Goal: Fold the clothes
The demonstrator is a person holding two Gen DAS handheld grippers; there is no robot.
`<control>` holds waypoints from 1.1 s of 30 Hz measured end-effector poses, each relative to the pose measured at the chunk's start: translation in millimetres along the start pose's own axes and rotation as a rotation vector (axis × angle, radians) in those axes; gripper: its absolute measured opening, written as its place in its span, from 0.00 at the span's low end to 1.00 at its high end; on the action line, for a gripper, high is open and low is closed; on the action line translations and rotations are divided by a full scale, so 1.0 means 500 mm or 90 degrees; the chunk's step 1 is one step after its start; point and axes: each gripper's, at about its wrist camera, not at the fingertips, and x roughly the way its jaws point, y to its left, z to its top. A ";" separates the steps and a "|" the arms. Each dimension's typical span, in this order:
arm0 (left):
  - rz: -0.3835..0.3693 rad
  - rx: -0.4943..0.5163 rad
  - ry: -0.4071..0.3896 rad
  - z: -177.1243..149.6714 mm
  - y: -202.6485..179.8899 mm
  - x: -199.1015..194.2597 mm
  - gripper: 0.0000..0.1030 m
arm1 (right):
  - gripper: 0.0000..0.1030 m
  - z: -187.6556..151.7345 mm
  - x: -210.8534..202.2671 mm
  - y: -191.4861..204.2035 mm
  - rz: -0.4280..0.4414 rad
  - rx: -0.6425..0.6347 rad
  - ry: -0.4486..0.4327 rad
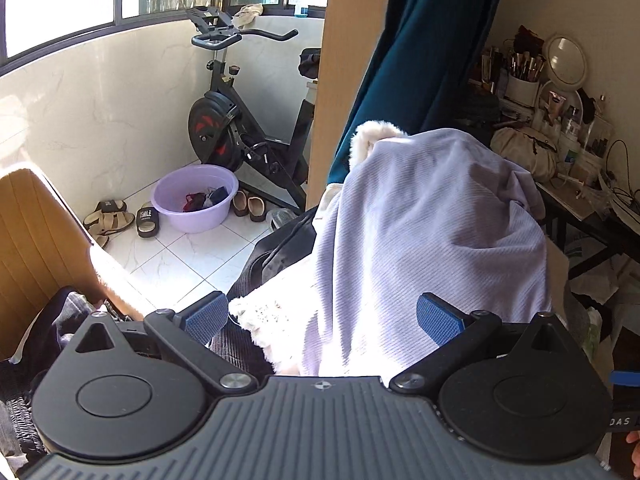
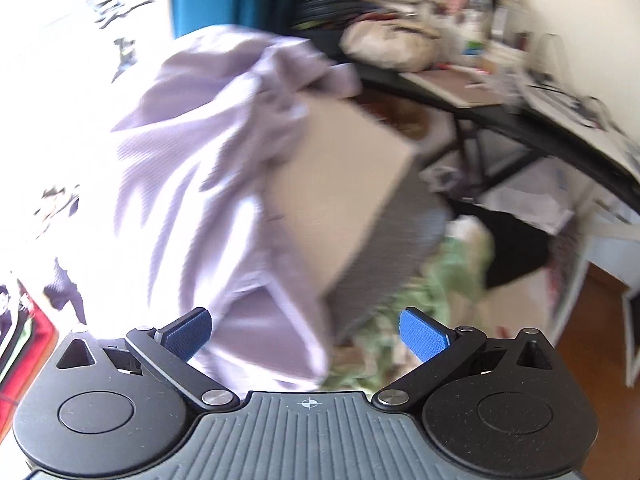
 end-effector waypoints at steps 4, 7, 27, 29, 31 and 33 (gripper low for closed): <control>0.024 -0.011 0.011 -0.002 0.062 -0.001 0.99 | 0.92 -0.001 0.110 0.097 0.040 -0.049 0.060; 0.039 -0.027 0.023 -0.009 0.102 -0.001 0.99 | 0.84 -0.003 0.162 0.151 0.052 -0.074 0.091; -0.011 -0.059 0.065 -0.044 0.122 0.032 1.00 | 0.13 0.045 0.158 0.242 0.195 -0.118 0.209; -0.015 -0.062 0.066 -0.044 0.122 0.033 1.00 | 0.10 0.075 0.115 0.250 0.260 -0.105 0.192; -0.020 -0.081 0.063 -0.038 0.129 0.032 0.99 | 0.09 0.111 0.066 0.258 0.328 -0.091 0.160; -0.023 -0.103 0.053 -0.030 0.142 0.028 0.99 | 0.09 0.163 0.011 0.258 0.384 -0.070 0.099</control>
